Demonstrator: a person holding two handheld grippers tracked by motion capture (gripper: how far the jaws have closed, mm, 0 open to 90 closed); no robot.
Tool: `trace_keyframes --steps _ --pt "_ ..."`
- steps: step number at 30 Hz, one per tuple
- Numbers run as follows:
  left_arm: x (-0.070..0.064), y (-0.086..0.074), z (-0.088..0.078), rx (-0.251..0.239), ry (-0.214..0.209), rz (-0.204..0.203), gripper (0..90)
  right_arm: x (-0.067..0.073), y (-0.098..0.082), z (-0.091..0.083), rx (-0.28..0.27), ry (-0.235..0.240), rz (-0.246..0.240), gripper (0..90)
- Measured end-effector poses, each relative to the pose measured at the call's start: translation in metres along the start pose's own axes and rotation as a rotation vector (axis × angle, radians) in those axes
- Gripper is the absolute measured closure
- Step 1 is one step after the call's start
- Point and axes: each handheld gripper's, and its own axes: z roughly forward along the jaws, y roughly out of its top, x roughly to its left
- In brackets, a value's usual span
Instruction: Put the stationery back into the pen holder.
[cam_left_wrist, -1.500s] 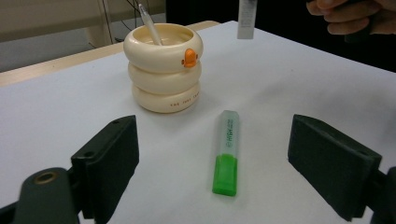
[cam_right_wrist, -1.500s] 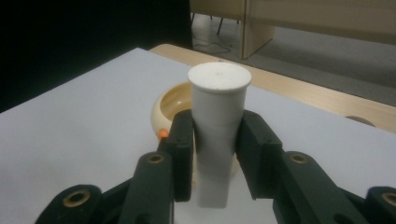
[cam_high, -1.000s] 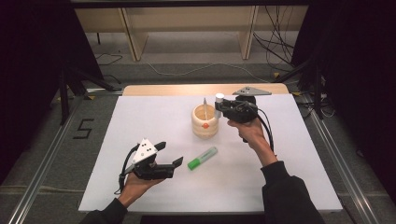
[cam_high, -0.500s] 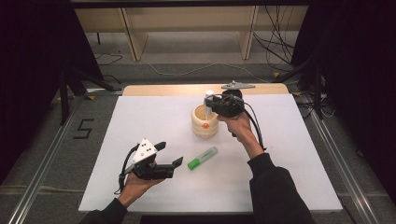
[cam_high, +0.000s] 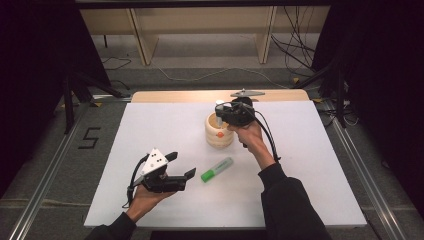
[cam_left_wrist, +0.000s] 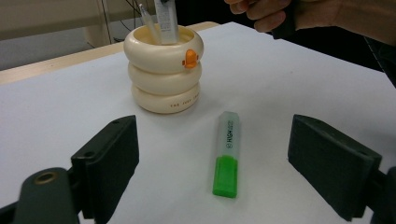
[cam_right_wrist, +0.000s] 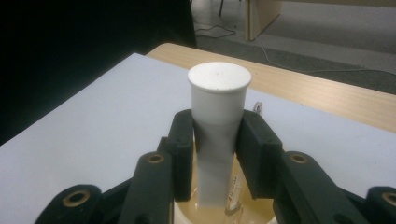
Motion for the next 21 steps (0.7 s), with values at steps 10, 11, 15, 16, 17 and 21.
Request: trace_keyframes --steps 10,11,15,16,17,21 --pt "-0.001 0.0 0.0 0.001 -0.003 -0.003 16.0 0.005 -0.006 0.01 0.032 -0.01 -0.009 68.2" --pt "-0.001 0.0 0.0 0.002 -0.003 -0.002 16.0 0.005 -0.006 0.01 0.032 -0.01 -0.009 68.2" --pt "0.0 0.0 0.0 0.002 -0.001 0.001 16.0 0.005 -0.009 0.013 0.035 -0.012 -0.005 68.2" --pt "0.0 0.0 0.0 0.003 -0.001 0.001 16.0 0.004 -0.01 0.014 0.04 -0.012 0.0 68.2" --pt "0.0 0.0 0.0 0.003 -0.002 0.001 16.0 0.004 -0.011 0.014 0.048 -0.012 0.0 68.2" --pt "0.0 0.0 0.0 0.003 -0.002 -0.001 16.0 0.006 -0.013 0.017 0.055 -0.014 -0.006 68.2"
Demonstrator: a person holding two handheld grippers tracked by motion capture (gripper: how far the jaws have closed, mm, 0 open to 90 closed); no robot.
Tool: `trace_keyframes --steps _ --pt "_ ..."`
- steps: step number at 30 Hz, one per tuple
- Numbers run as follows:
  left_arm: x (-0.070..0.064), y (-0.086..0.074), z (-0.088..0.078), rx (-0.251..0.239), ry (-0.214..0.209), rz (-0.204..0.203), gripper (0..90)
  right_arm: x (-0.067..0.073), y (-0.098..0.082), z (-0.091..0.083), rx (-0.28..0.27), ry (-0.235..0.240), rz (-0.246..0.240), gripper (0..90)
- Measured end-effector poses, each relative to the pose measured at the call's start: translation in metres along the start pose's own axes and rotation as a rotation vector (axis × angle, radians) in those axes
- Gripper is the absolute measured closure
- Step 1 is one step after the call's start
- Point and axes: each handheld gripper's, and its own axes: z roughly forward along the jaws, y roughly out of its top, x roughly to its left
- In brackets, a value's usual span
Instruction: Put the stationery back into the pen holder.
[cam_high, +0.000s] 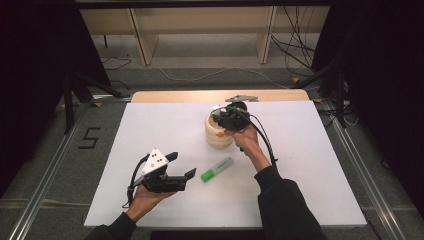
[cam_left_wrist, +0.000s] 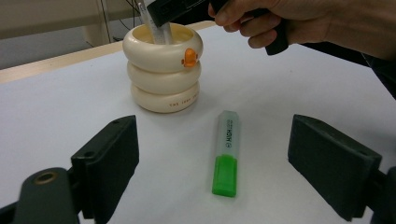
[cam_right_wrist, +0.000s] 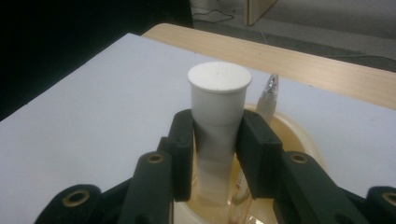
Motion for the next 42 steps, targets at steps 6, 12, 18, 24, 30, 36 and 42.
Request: trace_keyframes --steps 6,12,18,24,30,36,42 --pt "0.0 0.0 0.0 0.001 -0.001 0.0 16.0 0.001 -0.002 0.004 0.017 -0.001 -0.008 68.0" --pt "0.0 0.0 0.0 0.0 -0.001 0.0 16.0 -0.002 -0.003 0.005 0.04 0.014 0.008 56.2" --pt "0.0 0.0 0.0 0.001 0.0 0.001 16.0 -0.007 0.004 -0.014 -0.023 0.016 0.027 48.2" --pt "0.0 0.0 0.0 0.004 0.001 0.003 16.0 -0.011 0.008 -0.038 -0.075 0.017 0.007 44.7" --pt "0.0 0.0 0.001 0.007 -0.003 -0.002 16.0 -0.014 0.003 -0.061 -0.12 0.022 -0.01 41.2" --pt "0.002 0.0 0.001 0.013 -0.011 -0.022 16.0 -0.016 -0.006 -0.084 -0.127 0.027 -0.033 35.8" --pt "0.002 0.001 0.002 0.021 -0.011 -0.018 16.0 -0.016 -0.016 -0.099 -0.144 0.037 -0.042 33.1"
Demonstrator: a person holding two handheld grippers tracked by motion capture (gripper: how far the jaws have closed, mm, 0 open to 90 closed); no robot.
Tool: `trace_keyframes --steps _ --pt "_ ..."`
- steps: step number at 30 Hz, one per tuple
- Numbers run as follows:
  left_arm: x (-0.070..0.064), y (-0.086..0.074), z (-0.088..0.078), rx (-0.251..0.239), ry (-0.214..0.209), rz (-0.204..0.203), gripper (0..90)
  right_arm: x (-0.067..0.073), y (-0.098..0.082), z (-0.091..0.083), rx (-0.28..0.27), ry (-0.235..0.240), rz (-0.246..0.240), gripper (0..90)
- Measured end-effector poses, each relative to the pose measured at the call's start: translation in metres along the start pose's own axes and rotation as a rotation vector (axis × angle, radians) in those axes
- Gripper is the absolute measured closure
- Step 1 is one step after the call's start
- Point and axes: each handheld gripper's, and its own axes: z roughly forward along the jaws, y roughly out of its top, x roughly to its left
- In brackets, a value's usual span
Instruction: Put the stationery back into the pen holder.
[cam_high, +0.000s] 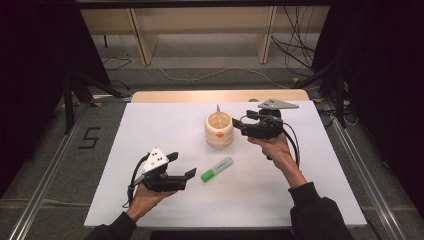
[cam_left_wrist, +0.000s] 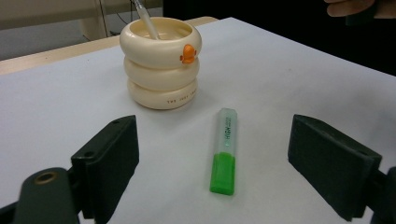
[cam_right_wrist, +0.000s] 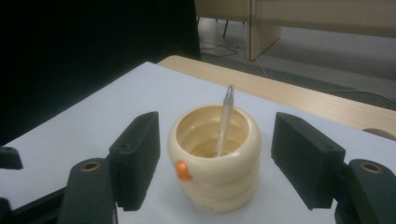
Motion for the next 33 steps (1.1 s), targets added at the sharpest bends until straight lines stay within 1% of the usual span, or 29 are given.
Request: trace_keyframes --steps 2,4,5,7,8,9,11,15,16,17,20,21,24,25,28,32,33 --pt "0.0 0.0 0.0 0.002 -0.001 0.003 16.0 0.001 -0.009 -0.012 -0.015 0.011 -0.008 32.4" --pt "0.0 0.0 0.001 0.006 -0.001 0.002 16.0 0.002 -0.014 -0.018 -0.018 0.009 -0.021 31.5" --pt "0.0 0.0 0.001 0.006 -0.001 0.002 16.0 0.002 -0.014 -0.018 -0.018 0.009 -0.021 31.5" --pt "0.0 -0.001 0.002 0.013 0.0 0.003 16.0 0.002 -0.022 -0.024 -0.019 0.017 -0.024 31.4" --pt "0.0 0.0 0.002 0.014 -0.001 0.007 16.0 0.002 -0.025 -0.026 -0.006 0.019 -0.029 31.2" --pt "0.0 0.0 0.002 0.015 0.0 0.01 16.0 0.002 -0.029 -0.027 0.003 0.016 -0.049 31.0" --pt "0.0 0.0 0.002 0.014 0.001 0.011 16.0 0.002 -0.034 -0.03 0.018 0.013 -0.052 31.0" --pt "0.0 -0.001 0.003 0.017 0.0 0.007 16.0 0.002 -0.038 -0.033 0.023 0.013 -0.053 30.9" --pt "0.0 -0.001 0.003 0.02 0.0 0.008 16.0 0.002 -0.039 -0.033 0.017 0.015 -0.06 31.0" --pt "0.0 -0.001 0.003 0.022 -0.002 0.006 16.0 0.003 -0.039 -0.034 0.017 0.014 -0.057 31.0" --pt "0.0 -0.001 0.003 0.036 -0.005 0.012 16.0 0.005 -0.042 -0.035 0.012 0.022 -0.065 31.0" --pt "0.0 -0.002 0.004 0.041 -0.006 0.01 16.0 0.006 -0.043 -0.034 0.017 0.023 -0.061 30.9" --pt "0.0 -0.002 0.005 0.052 -0.009 0.009 16.0 0.009 -0.045 -0.032 0.026 0.023 -0.071 30.5" --pt "0.0 -0.001 0.005 0.062 -0.014 0.011 16.0 0.01 -0.047 -0.032 0.028 0.033 -0.075 30.3" --pt "0.0 -0.001 0.008 0.083 -0.015 0.011 15.9 0.012 -0.049 -0.034 0.027 0.035 -0.086 30.2" --pt "0.0 0.001 0.012 0.114 -0.023 0.006 15.8 0.012 -0.052 -0.036 0.027 0.04 -0.087 29.9" --pt "0.0 0.001 0.012 0.114 -0.023 0.006 15.8 0.013 -0.053 -0.037 0.032 0.04 -0.082 29.8"
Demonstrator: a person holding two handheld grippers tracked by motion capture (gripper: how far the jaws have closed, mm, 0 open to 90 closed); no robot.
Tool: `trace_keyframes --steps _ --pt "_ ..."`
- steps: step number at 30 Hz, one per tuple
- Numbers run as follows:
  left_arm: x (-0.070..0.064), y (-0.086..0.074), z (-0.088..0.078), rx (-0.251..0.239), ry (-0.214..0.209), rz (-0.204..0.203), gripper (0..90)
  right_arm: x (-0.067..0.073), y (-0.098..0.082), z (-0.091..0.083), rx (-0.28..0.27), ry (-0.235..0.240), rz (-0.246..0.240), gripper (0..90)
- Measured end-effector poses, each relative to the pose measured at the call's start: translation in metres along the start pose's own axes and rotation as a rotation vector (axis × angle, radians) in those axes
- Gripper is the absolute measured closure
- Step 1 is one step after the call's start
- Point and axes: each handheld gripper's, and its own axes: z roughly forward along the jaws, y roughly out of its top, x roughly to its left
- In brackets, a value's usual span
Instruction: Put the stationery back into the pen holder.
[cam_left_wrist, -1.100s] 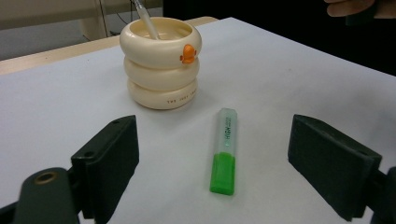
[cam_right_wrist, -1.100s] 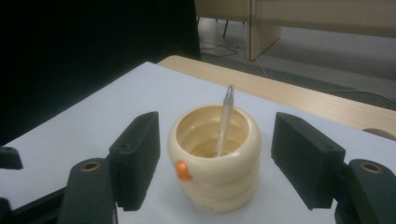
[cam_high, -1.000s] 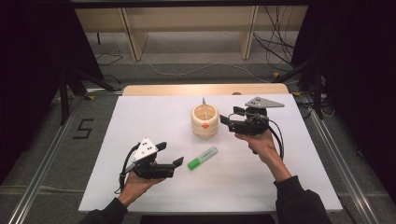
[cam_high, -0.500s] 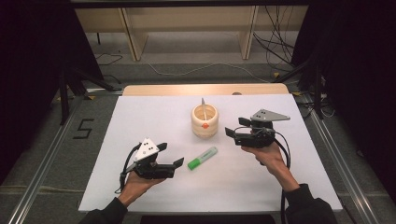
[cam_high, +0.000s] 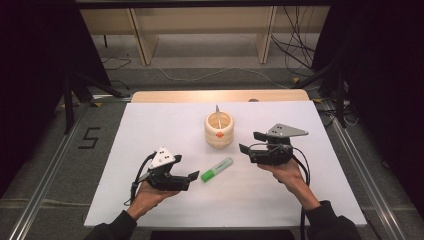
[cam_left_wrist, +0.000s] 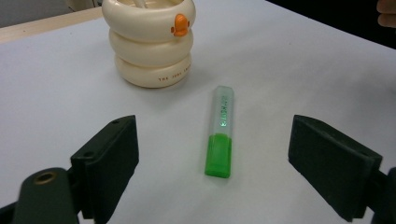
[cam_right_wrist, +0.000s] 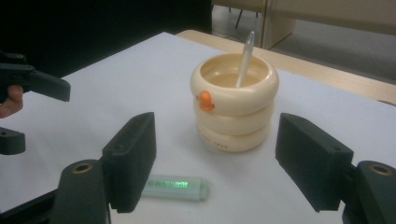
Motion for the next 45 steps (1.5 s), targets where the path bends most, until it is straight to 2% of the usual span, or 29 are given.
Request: trace_keyframes --steps 3,4,5,9,11,12,13,15,19,23,24,28,32,41,45 --pt "-0.001 0.002 0.005 0.028 0.001 0.002 15.8 0.0 -0.003 -0.001 0.006 0.001 0.003 29.1" --pt "-0.002 0.004 0.01 0.053 -0.004 -0.005 15.8 0.001 -0.004 -0.001 0.008 0.001 0.003 28.7" --pt "-0.002 0.004 0.01 0.053 -0.004 -0.005 15.8 0.001 -0.005 -0.002 0.014 -0.003 0.007 28.4" --pt "-0.006 0.007 0.022 0.109 -0.008 0.008 15.8 0.0 -0.009 -0.003 0.018 0.0 0.004 28.0" --pt "-0.008 0.008 0.028 0.139 -0.013 0.011 15.8 0.0 -0.01 -0.004 0.018 -0.001 0.0 28.0" --pt "-0.01 0.009 0.032 0.175 -0.015 0.024 15.8 0.0 -0.012 -0.005 0.025 -0.003 0.006 27.9" --pt "-0.01 0.009 0.032 0.175 -0.015 0.024 15.8 0.0 -0.013 -0.005 0.025 0.0 0.007 27.9" --pt "-0.012 0.011 0.039 0.211 -0.015 0.037 15.8 0.0 -0.016 -0.005 0.036 -0.003 0.003 27.7" --pt "-0.013 0.013 0.047 0.246 -0.015 0.035 15.8 0.001 -0.019 -0.005 0.042 -0.004 0.004 27.7" --pt "-0.015 0.018 0.058 0.304 -0.017 0.059 15.8 0.002 -0.02 -0.006 0.038 -0.004 0.0 27.7" --pt "-0.016 0.019 0.061 0.306 -0.009 0.063 15.9 0.002 -0.022 -0.008 0.038 -0.002 0.006 27.6" --pt "-0.018 0.023 0.069 0.357 -0.03 0.103 17.2 0.001 -0.024 -0.009 0.045 -0.001 0.004 27.0" --pt "-0.019 0.024 0.078 0.406 -0.036 0.119 19.5 -0.001 -0.027 -0.011 0.048 -0.005 0.012 26.9" --pt "-0.018 0.029 0.093 0.465 -0.043 0.136 22.5 -0.003 -0.029 -0.012 0.053 -0.005 0.014 26.8" --pt "-0.02 0.03 0.1 0.502 -0.047 0.161 22.9 -0.003 -0.03 -0.012 0.053 -0.006 0.006 26.7"
